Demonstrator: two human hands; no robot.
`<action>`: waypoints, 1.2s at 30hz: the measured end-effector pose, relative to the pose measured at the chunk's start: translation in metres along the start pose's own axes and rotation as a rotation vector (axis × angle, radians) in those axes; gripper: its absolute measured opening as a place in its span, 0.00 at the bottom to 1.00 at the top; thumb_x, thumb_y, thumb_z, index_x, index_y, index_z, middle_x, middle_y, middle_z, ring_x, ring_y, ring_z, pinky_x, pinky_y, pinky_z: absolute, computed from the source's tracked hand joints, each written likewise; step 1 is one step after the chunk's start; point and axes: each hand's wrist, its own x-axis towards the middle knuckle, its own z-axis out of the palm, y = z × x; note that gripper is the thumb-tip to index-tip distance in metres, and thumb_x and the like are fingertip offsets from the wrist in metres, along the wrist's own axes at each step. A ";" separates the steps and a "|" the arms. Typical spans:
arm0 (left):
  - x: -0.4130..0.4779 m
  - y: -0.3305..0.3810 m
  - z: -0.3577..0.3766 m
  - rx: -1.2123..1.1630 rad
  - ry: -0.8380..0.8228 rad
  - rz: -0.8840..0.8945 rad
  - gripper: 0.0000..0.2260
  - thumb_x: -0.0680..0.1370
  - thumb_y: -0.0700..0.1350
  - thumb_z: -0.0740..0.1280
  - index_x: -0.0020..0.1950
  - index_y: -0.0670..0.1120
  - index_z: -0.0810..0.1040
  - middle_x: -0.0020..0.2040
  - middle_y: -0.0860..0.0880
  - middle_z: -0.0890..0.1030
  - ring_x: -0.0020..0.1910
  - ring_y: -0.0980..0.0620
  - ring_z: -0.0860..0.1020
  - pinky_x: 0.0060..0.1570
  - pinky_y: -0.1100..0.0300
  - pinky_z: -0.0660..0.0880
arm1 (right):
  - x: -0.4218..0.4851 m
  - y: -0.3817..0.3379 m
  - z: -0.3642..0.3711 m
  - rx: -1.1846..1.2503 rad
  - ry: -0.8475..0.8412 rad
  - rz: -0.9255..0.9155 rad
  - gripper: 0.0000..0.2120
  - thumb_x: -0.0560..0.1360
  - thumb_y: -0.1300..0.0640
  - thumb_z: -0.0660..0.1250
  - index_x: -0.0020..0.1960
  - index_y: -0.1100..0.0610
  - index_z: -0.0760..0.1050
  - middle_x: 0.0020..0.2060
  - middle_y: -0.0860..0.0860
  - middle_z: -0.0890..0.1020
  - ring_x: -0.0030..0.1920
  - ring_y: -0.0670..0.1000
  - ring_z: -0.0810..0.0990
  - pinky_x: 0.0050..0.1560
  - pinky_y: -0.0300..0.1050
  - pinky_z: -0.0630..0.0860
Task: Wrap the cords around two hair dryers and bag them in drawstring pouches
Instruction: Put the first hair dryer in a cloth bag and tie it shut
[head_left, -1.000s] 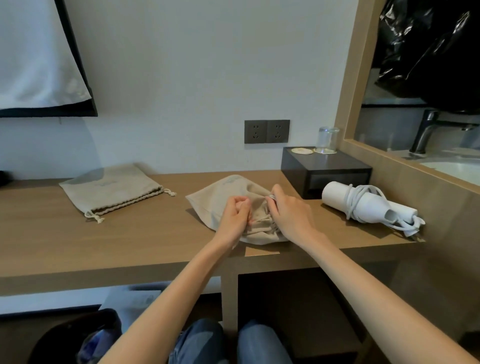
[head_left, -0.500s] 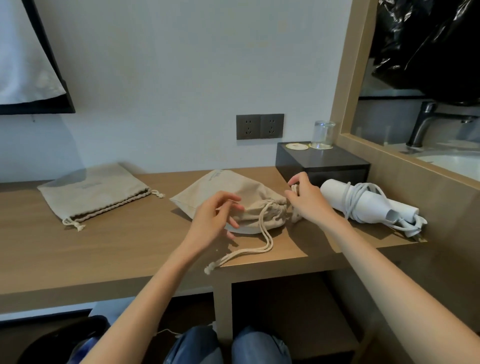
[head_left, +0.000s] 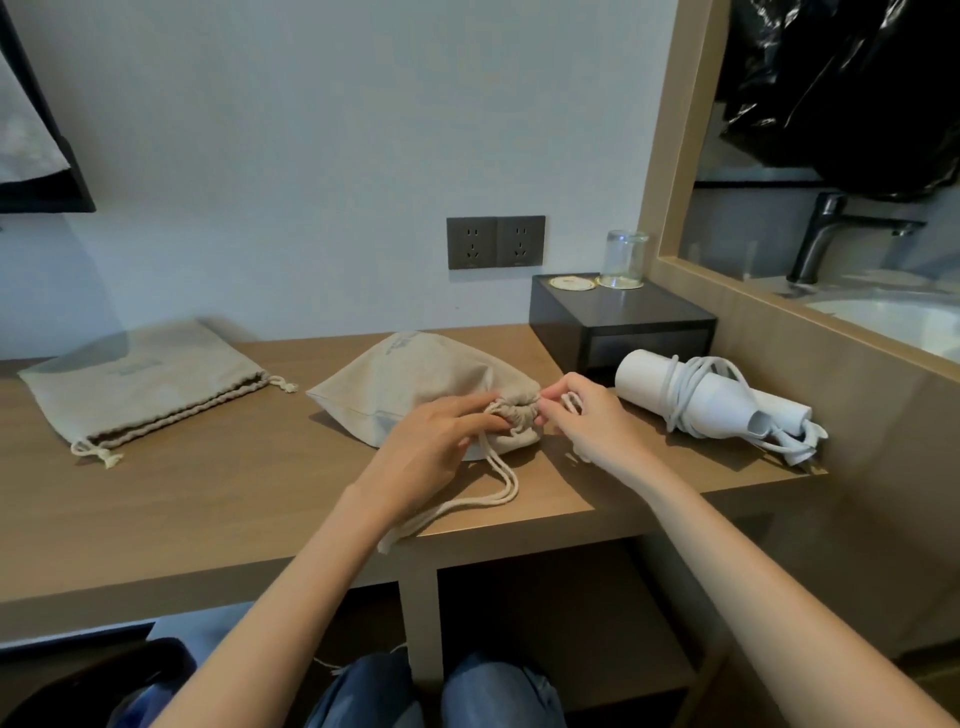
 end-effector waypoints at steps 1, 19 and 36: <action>-0.002 -0.005 0.000 -0.026 0.015 -0.029 0.18 0.72 0.33 0.69 0.58 0.49 0.81 0.67 0.50 0.75 0.62 0.48 0.76 0.58 0.54 0.73 | 0.001 -0.002 0.007 0.014 0.029 -0.014 0.04 0.78 0.53 0.64 0.48 0.53 0.75 0.40 0.46 0.83 0.42 0.43 0.80 0.43 0.41 0.76; 0.003 -0.103 0.021 -0.297 0.059 -0.350 0.09 0.76 0.39 0.69 0.55 0.45 0.76 0.63 0.55 0.75 0.64 0.52 0.75 0.54 0.66 0.70 | 0.055 -0.018 0.058 0.269 0.015 0.019 0.02 0.78 0.59 0.65 0.50 0.54 0.73 0.37 0.54 0.82 0.31 0.46 0.77 0.34 0.41 0.73; 0.029 -0.058 -0.001 -0.715 0.270 -0.625 0.07 0.80 0.52 0.61 0.52 0.54 0.77 0.43 0.54 0.80 0.44 0.55 0.79 0.46 0.49 0.79 | 0.103 -0.042 0.042 0.371 -0.139 -0.164 0.08 0.72 0.60 0.72 0.49 0.49 0.84 0.42 0.50 0.86 0.48 0.52 0.83 0.47 0.44 0.81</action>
